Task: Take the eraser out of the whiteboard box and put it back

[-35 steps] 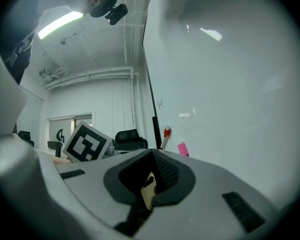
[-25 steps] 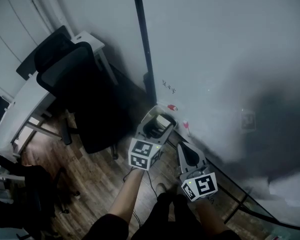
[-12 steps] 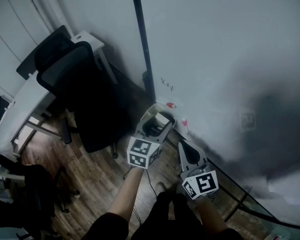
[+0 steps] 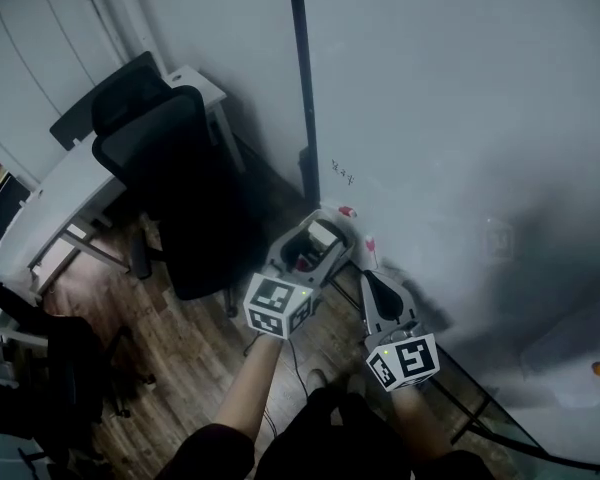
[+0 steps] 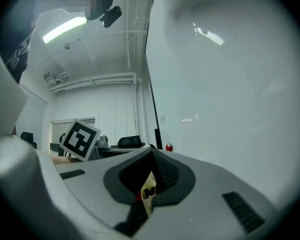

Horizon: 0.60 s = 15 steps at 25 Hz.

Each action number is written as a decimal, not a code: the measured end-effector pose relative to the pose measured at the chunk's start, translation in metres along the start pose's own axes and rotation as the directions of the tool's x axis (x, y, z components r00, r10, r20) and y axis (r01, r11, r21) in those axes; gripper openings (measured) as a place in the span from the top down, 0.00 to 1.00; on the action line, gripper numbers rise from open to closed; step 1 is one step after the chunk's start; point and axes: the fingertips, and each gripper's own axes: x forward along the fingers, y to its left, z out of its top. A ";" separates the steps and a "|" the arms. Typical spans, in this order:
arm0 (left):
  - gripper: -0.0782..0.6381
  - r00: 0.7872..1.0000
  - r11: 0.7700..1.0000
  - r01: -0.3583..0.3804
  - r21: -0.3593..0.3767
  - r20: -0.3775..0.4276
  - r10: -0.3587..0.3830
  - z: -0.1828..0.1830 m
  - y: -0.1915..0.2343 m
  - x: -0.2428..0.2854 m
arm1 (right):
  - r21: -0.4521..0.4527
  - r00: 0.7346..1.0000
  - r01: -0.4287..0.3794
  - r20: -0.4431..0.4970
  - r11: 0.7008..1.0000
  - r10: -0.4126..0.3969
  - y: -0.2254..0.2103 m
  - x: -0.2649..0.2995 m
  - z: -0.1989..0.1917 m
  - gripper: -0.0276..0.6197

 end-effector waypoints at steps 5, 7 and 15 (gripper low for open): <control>0.55 0.999 1.000 -0.013 0.013 0.046 0.012 0.016 -0.010 -0.014 | 0.009 1.000 -0.009 0.018 1.000 0.008 0.002 -0.009 0.008 0.95; 0.55 0.999 1.000 -0.016 0.010 0.051 0.016 0.016 -0.013 -0.017 | 0.014 1.000 -0.011 0.021 1.000 0.010 0.002 -0.011 0.010 0.95; 0.56 0.995 0.999 -0.030 0.027 0.097 0.027 0.024 -0.023 -0.027 | 0.017 0.999 -0.024 0.033 1.000 0.023 0.002 -0.015 0.013 0.95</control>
